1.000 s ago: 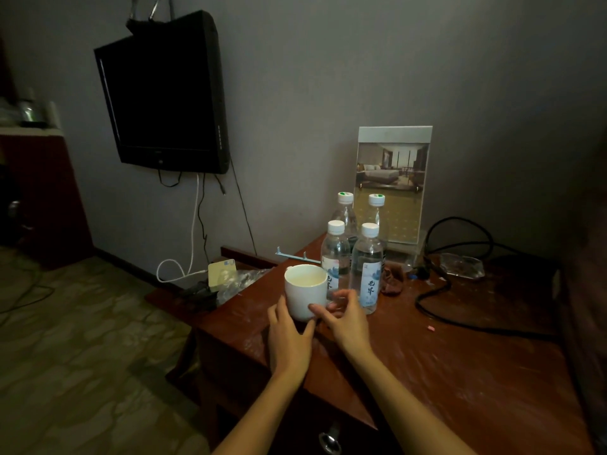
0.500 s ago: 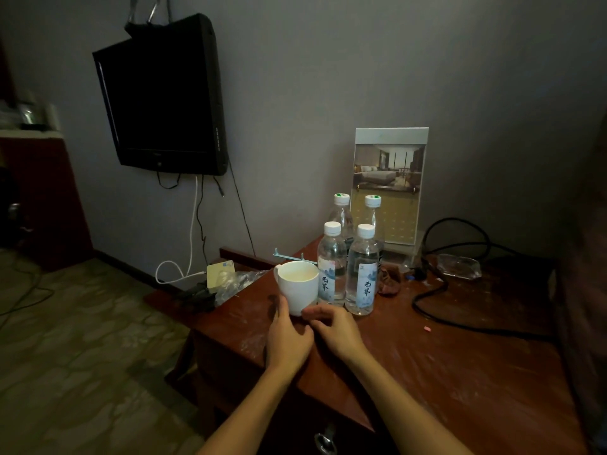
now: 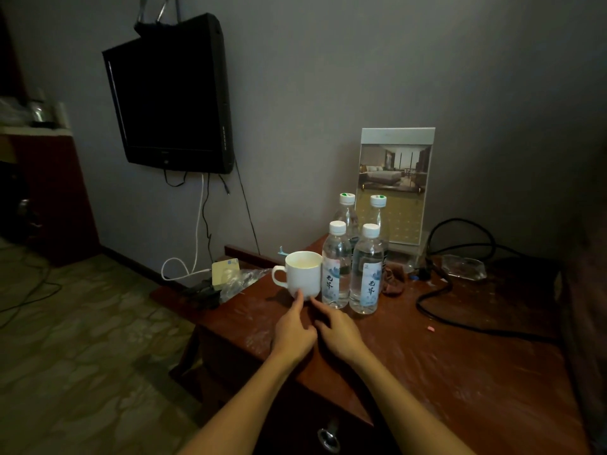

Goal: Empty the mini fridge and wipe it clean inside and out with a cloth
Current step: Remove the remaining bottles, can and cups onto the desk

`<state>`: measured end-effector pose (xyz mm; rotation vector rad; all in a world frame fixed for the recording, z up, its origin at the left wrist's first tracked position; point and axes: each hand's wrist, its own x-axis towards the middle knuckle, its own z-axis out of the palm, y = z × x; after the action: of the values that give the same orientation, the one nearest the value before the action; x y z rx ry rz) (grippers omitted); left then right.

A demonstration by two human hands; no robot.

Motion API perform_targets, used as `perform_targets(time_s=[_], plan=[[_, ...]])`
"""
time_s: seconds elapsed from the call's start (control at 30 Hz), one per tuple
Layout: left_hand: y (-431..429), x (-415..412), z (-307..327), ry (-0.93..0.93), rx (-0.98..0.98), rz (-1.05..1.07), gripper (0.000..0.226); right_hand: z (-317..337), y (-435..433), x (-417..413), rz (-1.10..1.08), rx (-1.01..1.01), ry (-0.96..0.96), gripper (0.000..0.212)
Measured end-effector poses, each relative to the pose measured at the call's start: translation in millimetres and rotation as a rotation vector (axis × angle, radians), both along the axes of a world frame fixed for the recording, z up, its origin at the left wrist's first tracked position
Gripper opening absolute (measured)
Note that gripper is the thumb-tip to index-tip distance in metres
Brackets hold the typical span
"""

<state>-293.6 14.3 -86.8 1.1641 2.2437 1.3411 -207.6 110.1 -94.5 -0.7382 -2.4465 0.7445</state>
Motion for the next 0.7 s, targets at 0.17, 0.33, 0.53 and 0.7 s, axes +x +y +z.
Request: perform_targets(time_s=[0.17, 0.33, 0.53, 0.7], plan=[[-6, 5, 6, -0.021, 0.031, 0.003, 0.076, 6, -9, 9, 0.014, -0.204, 0.177, 0.042], [-7, 23, 12, -0.201, 0.098, 0.016, 0.066, 15, -22, 44, 0.088, -0.379, 0.222, 0.035], [-6, 83, 40, -0.253, 0.165, -0.171, 0.039, 42, -32, 120, 0.022, -0.387, 0.340, 0.022], [4, 162, 96, -0.159, 0.305, -0.404, 0.035, 93, -46, 217, -0.096, -0.287, 0.506, 0.020]])
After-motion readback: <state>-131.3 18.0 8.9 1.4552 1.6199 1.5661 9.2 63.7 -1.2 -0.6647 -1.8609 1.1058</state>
